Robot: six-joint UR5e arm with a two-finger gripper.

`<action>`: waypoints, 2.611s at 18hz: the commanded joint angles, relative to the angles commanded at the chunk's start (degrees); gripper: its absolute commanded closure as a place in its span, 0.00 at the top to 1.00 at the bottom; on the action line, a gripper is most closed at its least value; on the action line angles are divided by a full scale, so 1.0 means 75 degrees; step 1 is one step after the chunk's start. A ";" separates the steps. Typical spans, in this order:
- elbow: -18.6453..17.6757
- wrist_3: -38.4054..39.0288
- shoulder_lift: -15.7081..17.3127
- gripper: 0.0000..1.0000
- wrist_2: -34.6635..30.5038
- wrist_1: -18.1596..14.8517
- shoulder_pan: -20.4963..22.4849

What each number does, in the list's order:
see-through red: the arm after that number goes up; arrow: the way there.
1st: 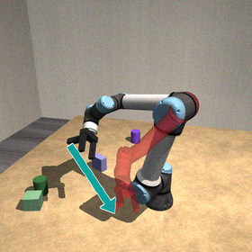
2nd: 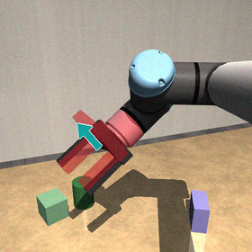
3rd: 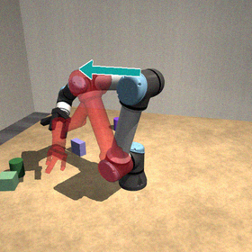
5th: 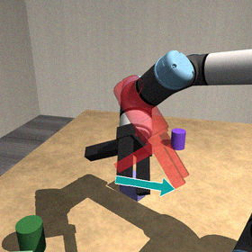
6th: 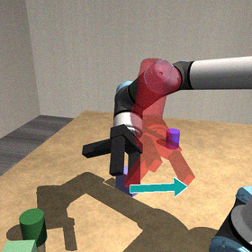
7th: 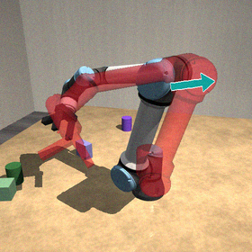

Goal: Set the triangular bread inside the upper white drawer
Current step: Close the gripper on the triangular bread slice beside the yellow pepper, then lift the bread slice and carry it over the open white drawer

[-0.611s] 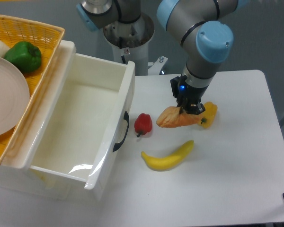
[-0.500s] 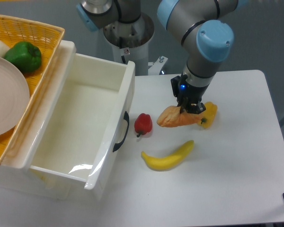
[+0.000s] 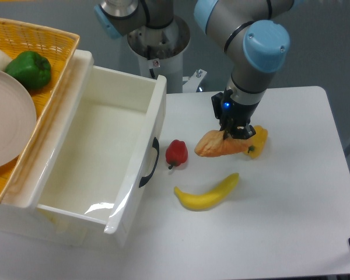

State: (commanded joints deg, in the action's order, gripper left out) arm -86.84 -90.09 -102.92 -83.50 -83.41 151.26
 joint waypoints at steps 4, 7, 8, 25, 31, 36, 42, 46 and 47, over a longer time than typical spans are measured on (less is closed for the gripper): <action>0.0058 0.0117 0.0012 0.00 0.0082 -0.0012 0.0012; 0.0082 0.0467 0.0000 0.00 0.0082 0.0000 -0.0035; 0.0082 0.0620 0.0000 0.00 0.0082 0.0012 -0.0023; 0.0398 0.3303 0.0597 0.00 0.2037 -0.0210 0.0270; 0.0398 0.4569 0.0995 0.00 0.2754 -0.0281 0.0211; 0.0398 0.4582 0.1370 0.00 0.2812 -0.0281 0.0188; 0.0340 0.5447 0.1593 0.00 0.3234 -0.0293 -0.0186; 0.0270 0.5601 0.1687 0.00 0.3188 -0.0386 -0.0597; 0.0223 0.5602 0.1746 0.00 0.3176 -0.0468 -0.0667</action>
State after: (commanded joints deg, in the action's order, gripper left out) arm -85.16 -48.08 -89.83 -59.68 -86.92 146.26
